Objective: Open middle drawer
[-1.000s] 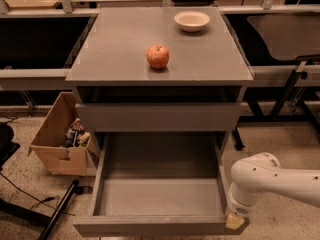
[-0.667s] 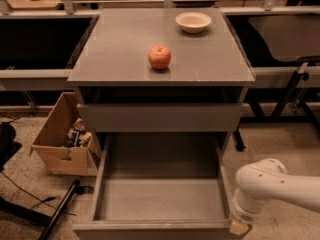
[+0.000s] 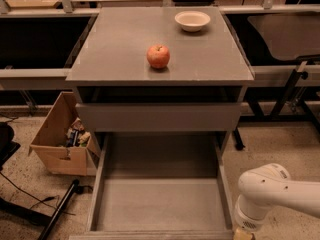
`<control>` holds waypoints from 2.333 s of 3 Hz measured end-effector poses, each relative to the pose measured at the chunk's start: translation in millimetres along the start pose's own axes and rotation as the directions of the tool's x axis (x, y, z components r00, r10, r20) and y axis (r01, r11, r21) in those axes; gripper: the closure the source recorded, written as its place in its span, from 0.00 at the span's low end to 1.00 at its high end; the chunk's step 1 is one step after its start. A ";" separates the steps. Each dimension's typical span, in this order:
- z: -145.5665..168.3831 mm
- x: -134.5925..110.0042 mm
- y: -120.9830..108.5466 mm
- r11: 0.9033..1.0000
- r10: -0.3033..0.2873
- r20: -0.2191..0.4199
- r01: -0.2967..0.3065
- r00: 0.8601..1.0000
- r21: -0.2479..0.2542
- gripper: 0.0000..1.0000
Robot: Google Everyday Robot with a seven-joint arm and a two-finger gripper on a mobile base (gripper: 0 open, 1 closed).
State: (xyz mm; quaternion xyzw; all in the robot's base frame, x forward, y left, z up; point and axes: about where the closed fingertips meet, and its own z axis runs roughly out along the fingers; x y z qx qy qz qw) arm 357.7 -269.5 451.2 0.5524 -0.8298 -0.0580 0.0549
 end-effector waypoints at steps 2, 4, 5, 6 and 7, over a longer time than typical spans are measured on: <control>0.0 0.0 0.0 1.000 0.000 0.000 0.000 1.000 0.000 0.50; 0.0 1.0 2.2 1.000 -0.007 0.013 0.007 1.000 -0.007 0.00; -66.3 8.9 30.4 1.000 -0.004 0.140 0.001 0.990 0.019 0.00; -159.5 25.0 67.0 0.995 -0.012 0.242 -0.012 0.970 0.096 0.00; -254.9 60.8 107.0 0.980 -0.075 0.299 0.014 0.951 0.201 0.00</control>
Offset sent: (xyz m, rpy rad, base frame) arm 0.0000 0.0000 0.0000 0.0000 0.0000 0.0000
